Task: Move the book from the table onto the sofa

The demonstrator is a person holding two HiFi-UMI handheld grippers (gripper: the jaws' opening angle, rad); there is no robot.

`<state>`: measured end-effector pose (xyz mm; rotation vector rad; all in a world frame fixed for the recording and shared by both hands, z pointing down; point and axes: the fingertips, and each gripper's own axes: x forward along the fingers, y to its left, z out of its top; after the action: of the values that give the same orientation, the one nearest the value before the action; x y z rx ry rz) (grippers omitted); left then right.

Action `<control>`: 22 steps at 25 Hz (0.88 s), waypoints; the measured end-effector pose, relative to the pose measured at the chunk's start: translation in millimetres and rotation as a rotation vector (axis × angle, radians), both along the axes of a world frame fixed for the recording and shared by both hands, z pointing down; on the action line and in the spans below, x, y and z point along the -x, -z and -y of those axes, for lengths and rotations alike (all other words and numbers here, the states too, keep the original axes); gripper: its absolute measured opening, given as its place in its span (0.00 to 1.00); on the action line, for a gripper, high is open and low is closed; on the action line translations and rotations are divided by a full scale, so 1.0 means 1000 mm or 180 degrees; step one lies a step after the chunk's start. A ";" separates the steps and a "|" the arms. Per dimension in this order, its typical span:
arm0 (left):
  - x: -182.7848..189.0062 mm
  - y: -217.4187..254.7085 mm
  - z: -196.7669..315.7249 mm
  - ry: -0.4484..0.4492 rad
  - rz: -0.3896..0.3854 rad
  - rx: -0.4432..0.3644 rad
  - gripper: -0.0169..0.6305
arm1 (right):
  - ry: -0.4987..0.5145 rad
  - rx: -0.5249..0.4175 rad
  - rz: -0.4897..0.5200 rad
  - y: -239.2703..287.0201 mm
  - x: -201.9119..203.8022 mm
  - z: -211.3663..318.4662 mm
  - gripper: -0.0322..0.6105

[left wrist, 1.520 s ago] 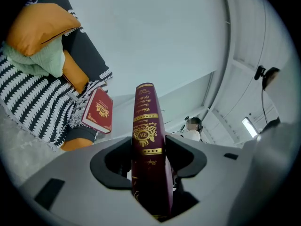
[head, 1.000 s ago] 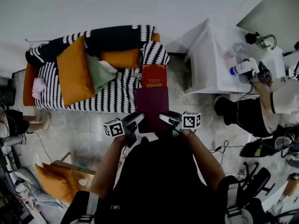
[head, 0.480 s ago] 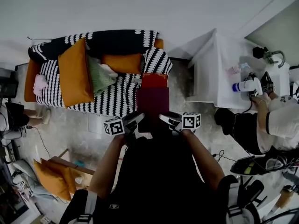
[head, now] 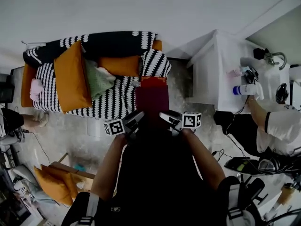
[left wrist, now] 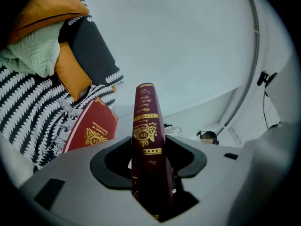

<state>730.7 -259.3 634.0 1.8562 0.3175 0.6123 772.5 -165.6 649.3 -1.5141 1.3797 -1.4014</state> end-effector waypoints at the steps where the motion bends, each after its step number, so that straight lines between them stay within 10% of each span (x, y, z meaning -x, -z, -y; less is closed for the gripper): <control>1: -0.002 -0.001 0.002 -0.0022 -0.0013 0.0011 0.36 | -0.0029 0.0006 -0.0008 0.001 -0.002 0.001 0.49; 22: -0.051 -0.113 0.035 -0.0763 0.0363 -0.0150 0.37 | -0.0275 0.0361 0.0116 -0.107 -0.038 0.030 0.49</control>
<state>782.0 -294.2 747.0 1.8334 0.4574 0.8925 810.5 -195.8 756.3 -1.5929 1.2164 -1.4674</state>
